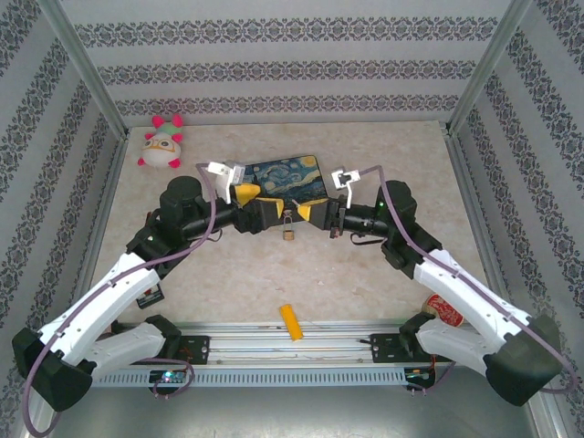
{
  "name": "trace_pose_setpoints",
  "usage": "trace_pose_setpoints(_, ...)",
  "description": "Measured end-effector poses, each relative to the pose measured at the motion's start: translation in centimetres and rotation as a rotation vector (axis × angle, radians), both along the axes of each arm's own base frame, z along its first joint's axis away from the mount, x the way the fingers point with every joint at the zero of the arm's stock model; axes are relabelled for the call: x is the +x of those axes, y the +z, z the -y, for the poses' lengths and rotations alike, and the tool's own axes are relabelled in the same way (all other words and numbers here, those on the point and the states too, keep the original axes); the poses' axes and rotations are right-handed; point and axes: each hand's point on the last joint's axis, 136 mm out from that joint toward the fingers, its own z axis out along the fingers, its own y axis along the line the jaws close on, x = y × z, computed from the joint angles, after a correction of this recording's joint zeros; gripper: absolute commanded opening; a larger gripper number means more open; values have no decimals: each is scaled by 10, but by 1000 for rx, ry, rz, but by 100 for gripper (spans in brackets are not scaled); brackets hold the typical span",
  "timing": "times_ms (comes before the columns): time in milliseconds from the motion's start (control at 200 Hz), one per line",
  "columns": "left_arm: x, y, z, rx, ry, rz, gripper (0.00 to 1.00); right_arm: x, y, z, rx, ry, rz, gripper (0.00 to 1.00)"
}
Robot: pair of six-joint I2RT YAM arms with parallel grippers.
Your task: Unlock the padlock with the key
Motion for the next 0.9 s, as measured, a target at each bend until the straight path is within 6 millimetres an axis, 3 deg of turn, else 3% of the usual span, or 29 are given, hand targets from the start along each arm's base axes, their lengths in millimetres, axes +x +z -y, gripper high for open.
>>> trace_pose_setpoints(155,16,-8,-20,25,155,-7,99,4,-24,17,-100,-120,-80,0)
trace_pose_setpoints(235,23,-23,-28,51,218,-49,99,5,-41,25,-156,-168,-131,0)
trace_pose_setpoints(400,34,-81,-31,153,307,-180,99,5,-85,40,-271,-246,-244,0)
trace_pose_setpoints(565,22,-147,-17,281,360,-289,99,5,-124,54,-379,-312,-337,0)
trace_pose_setpoints(899,29,-241,-14,464,515,-427,100,9,-183,77,-581,-416,-487,0)
